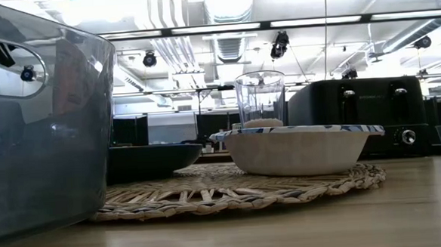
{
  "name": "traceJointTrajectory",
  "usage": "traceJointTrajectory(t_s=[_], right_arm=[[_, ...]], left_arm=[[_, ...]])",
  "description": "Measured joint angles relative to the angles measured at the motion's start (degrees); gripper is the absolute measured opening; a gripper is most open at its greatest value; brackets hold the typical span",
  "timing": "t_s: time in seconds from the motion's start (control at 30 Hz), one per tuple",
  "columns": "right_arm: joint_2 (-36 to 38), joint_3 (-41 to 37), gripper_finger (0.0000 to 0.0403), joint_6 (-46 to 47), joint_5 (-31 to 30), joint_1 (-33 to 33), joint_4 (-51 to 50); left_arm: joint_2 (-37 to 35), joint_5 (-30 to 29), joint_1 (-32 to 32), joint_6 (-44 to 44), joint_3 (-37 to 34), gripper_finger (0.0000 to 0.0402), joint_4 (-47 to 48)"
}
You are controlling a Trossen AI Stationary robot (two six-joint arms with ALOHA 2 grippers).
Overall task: Arrange a breakfast setting
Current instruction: Move the black bin to the bottom right of the table
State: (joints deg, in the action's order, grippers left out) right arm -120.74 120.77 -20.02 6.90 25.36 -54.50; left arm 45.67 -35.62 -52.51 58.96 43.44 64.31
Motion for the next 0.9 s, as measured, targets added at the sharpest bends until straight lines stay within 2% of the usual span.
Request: traceJointTrajectory(t_s=[0.63,0.9], right_arm=[[-4.15,-0.04,0.0127,-3.23,-2.59,0.93,9.61],[-6.31,-0.09,0.0127,-4.36,-2.51,1.38,9.95]], left_arm=[[0.59,-0.03,0.0,0.0,0.0,0.0039,0.0],[0.74,1.07,0.0,-0.35,0.0,0.0039,-1.93]])
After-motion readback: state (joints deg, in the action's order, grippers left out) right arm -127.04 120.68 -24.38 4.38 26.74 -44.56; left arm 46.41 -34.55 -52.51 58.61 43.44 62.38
